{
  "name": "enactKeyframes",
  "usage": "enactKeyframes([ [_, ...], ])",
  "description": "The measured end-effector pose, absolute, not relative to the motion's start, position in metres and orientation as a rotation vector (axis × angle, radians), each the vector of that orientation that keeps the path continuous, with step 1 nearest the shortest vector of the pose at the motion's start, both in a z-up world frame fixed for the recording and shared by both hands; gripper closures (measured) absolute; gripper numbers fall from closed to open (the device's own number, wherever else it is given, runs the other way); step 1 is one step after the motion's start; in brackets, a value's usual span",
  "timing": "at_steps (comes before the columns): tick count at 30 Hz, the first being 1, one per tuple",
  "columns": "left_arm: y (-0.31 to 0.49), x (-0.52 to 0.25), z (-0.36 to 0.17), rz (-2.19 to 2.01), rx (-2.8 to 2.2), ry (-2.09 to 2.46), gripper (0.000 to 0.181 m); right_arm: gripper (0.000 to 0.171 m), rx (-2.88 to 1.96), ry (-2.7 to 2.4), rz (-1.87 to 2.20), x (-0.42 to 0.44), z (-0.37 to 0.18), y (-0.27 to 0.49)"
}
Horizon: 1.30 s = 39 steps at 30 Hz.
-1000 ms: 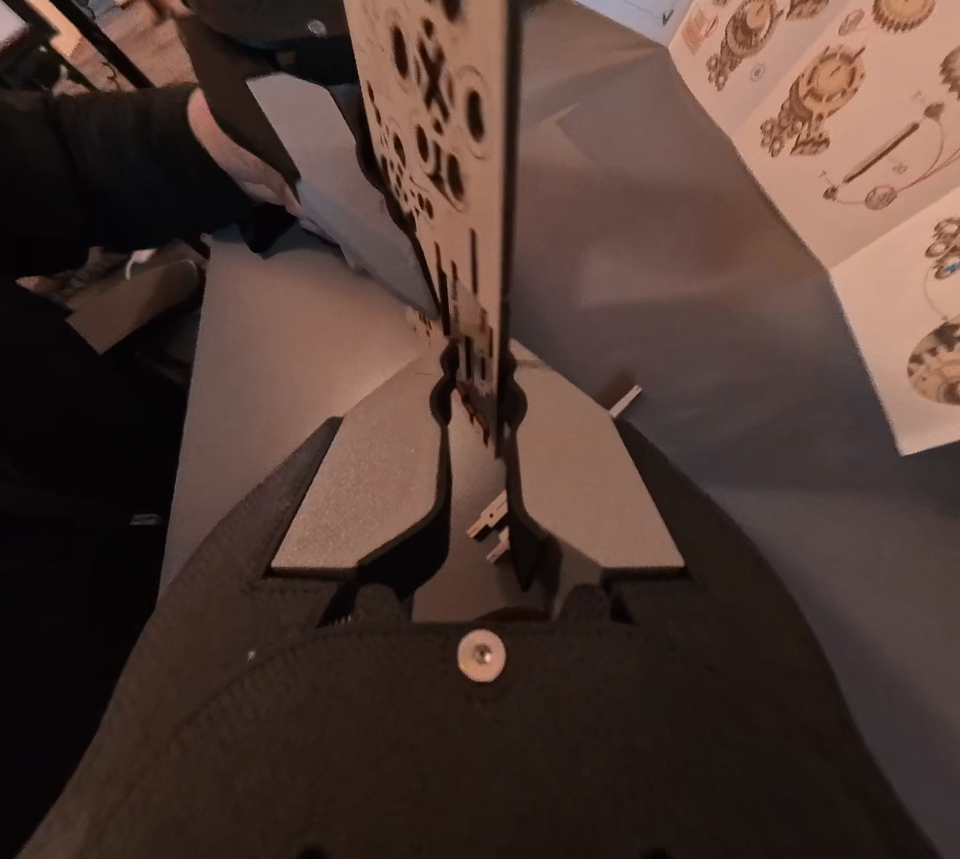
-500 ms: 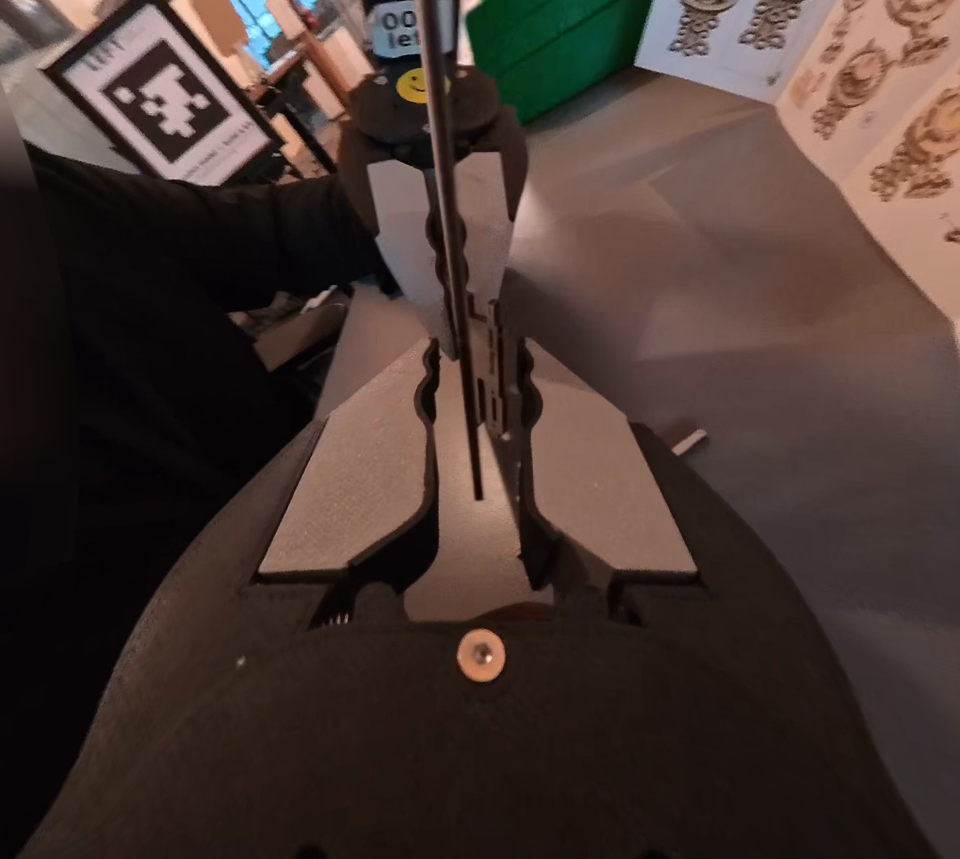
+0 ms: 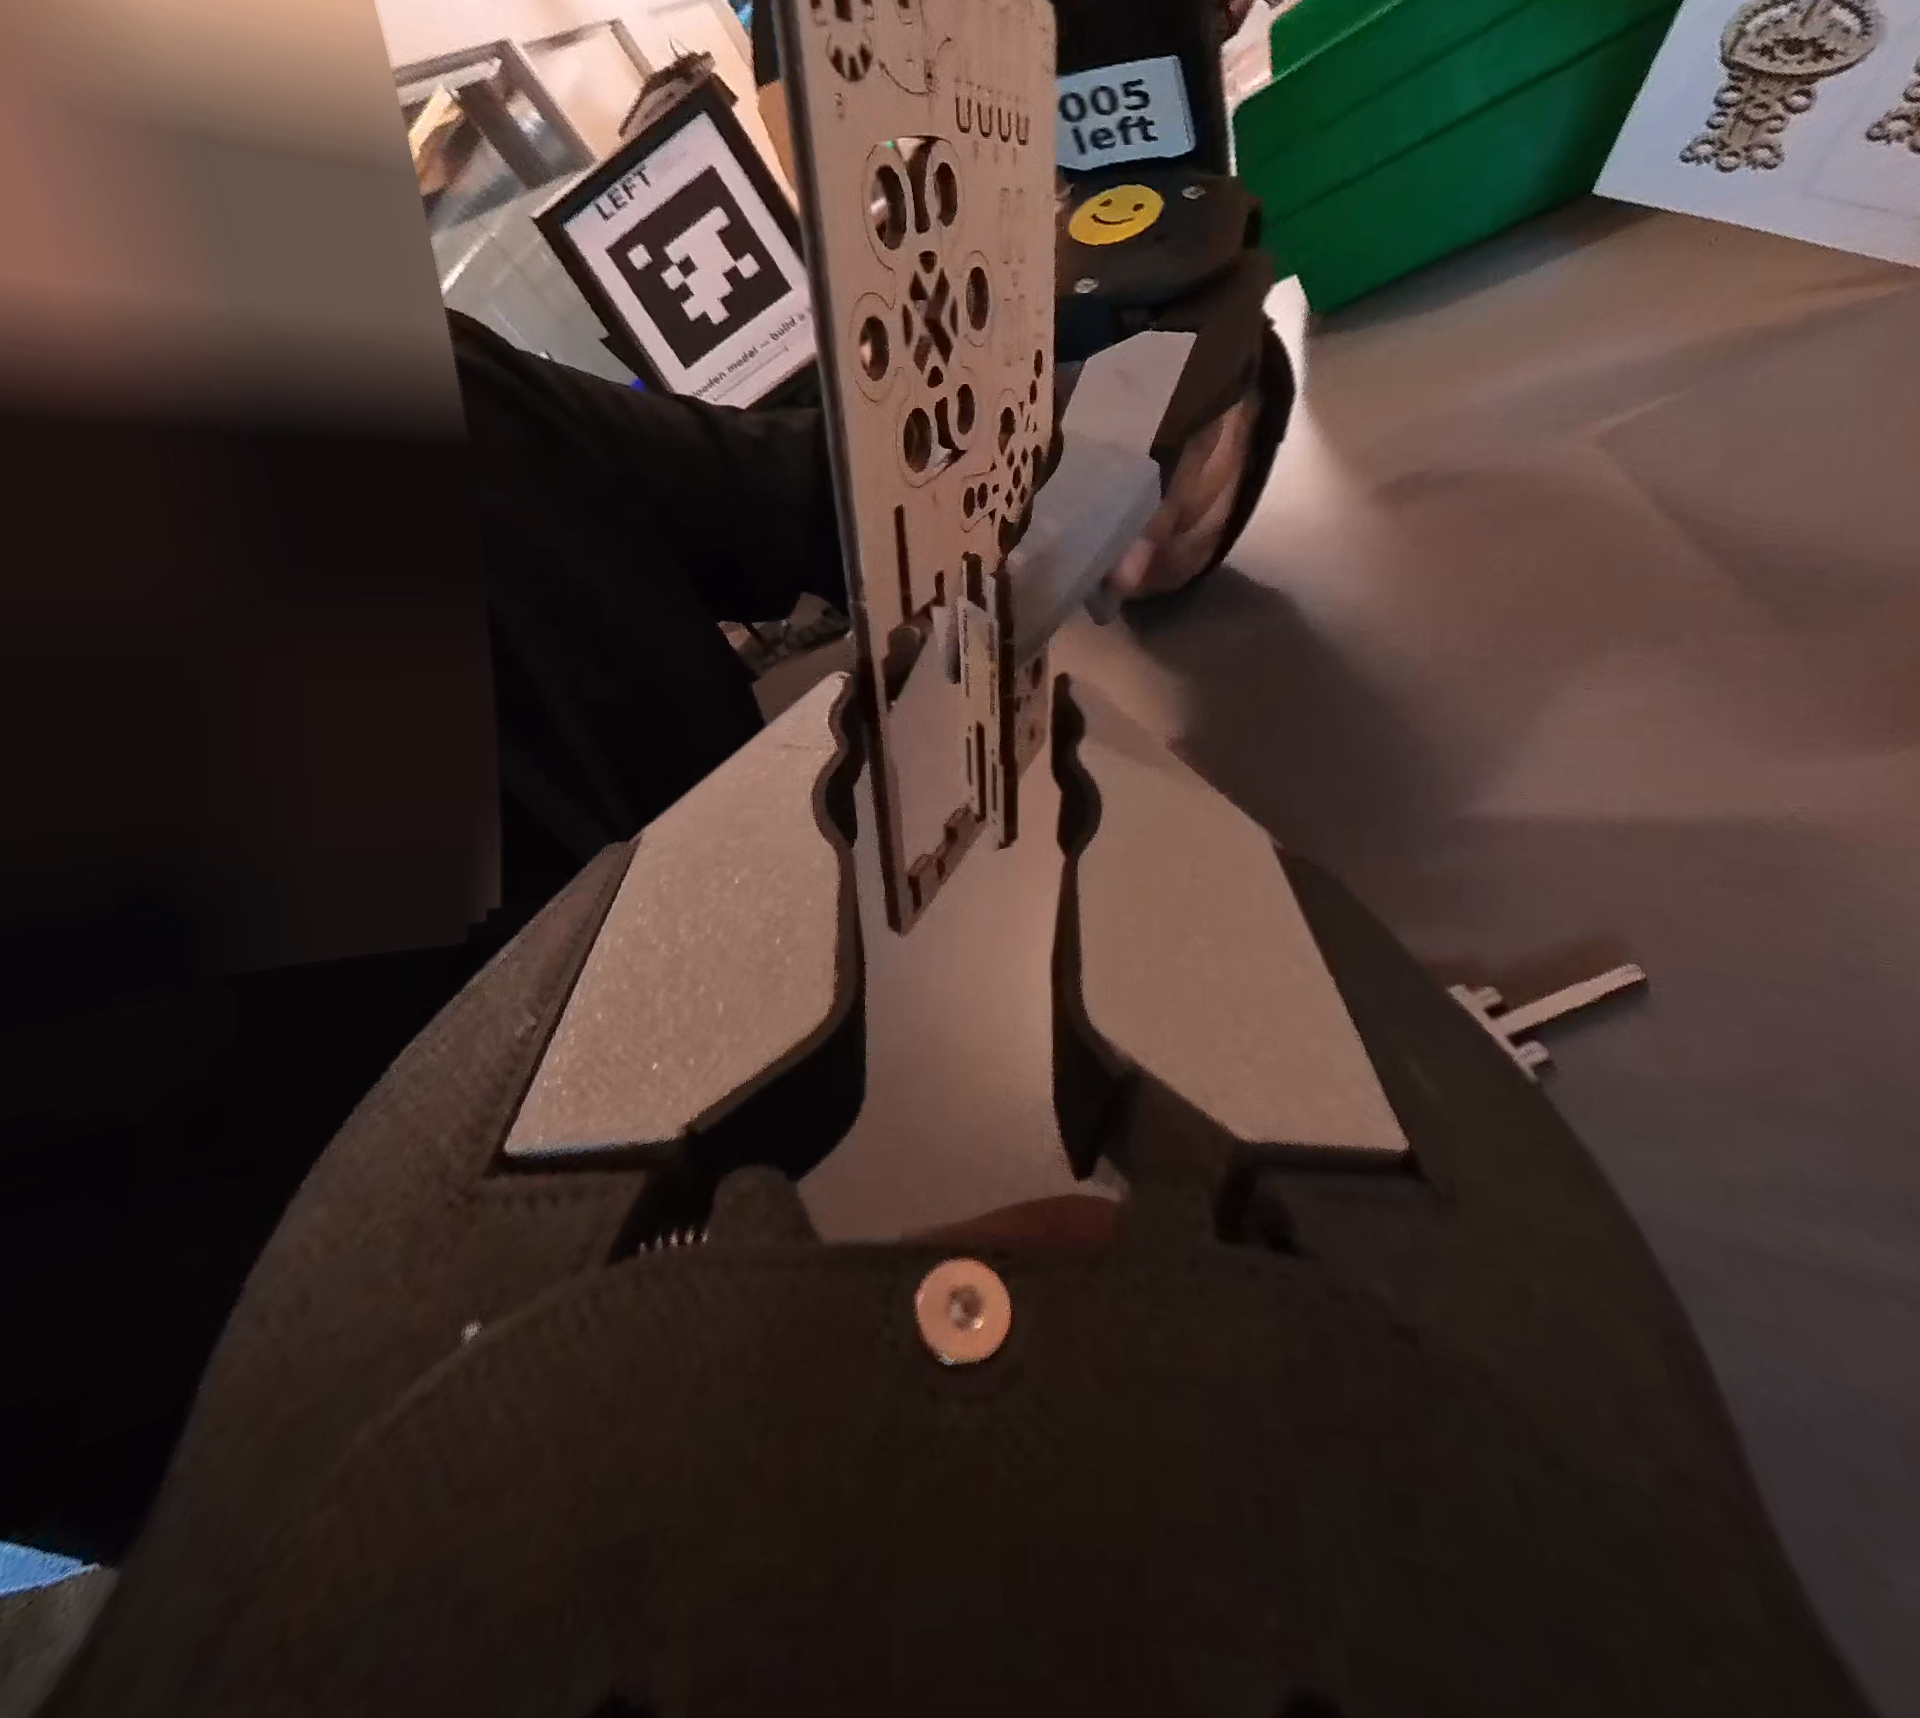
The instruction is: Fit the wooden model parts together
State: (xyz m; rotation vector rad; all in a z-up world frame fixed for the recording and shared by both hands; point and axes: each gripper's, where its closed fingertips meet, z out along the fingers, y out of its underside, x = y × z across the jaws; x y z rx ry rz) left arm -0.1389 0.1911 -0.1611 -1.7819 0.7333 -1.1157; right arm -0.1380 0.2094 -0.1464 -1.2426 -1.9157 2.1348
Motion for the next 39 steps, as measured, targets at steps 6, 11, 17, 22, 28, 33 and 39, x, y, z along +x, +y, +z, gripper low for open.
enactKeyframes([
  [6, 0.188, -0.138, -0.152, -1.174, -1.734, 0.727, 0.179, 0.151, -1.246, -1.855, 2.254, -0.136, -0.138, 0.215],
  [11, 0.186, -0.131, -0.155, -1.179, -1.743, 0.747, 0.179, 0.155, -1.26, -1.919, 2.264, -0.14, -0.147, 0.196],
  [17, 0.186, -0.129, -0.156, -1.19, -1.745, 0.75, 0.179, 0.171, -1.236, -1.984, 2.23, -0.14, -0.151, 0.186],
  [22, 0.169, -0.116, -0.156, -1.194, -1.704, 0.888, 0.179, 0.171, -1.132, -2.125, 2.289, -0.124, -0.151, 0.168],
  [28, 0.147, -0.108, -0.131, -1.242, -1.494, 0.982, 0.18, 0.171, -1.189, -1.996, 2.398, -0.132, -0.141, 0.174],
  [33, 0.159, -0.12, -0.133, -1.17, -1.55, 0.933, 0.18, 0.171, -1.231, -1.89, 2.377, -0.136, -0.134, 0.197],
  [39, 0.183, -0.16, -0.167, -1.233, -1.933, 0.658, 0.18, 0.171, -1.395, -1.769, 1.981, -0.145, -0.127, 0.233],
])
